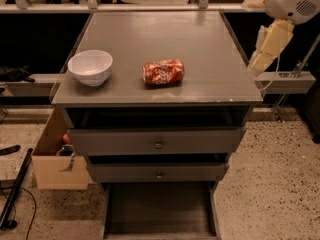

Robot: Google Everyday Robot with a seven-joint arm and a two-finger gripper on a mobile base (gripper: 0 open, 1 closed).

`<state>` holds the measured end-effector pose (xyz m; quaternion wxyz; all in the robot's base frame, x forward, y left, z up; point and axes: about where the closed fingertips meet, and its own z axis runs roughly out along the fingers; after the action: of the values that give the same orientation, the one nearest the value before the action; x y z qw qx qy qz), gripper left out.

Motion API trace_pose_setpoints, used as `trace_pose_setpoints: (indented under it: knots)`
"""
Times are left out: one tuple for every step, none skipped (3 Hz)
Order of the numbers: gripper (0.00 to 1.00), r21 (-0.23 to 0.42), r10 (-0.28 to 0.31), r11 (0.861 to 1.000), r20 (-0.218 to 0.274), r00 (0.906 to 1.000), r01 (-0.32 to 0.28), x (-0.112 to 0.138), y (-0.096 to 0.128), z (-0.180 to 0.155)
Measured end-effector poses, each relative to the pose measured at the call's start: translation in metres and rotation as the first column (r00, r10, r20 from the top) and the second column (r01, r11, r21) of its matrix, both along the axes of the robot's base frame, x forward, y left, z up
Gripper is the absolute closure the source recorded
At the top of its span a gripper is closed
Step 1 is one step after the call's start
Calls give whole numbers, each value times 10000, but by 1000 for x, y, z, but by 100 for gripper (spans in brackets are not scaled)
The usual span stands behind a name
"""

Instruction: Place coke can into bottom drawer

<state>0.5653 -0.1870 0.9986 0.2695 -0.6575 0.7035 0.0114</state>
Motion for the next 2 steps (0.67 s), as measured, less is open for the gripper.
trace_pose_setpoints:
  knots:
    - [0,1062,-641,9922,-76,9979,646,9,7,-18]
    - [0,2216,-1310,9679,424,9905,1185,38,22,-20]
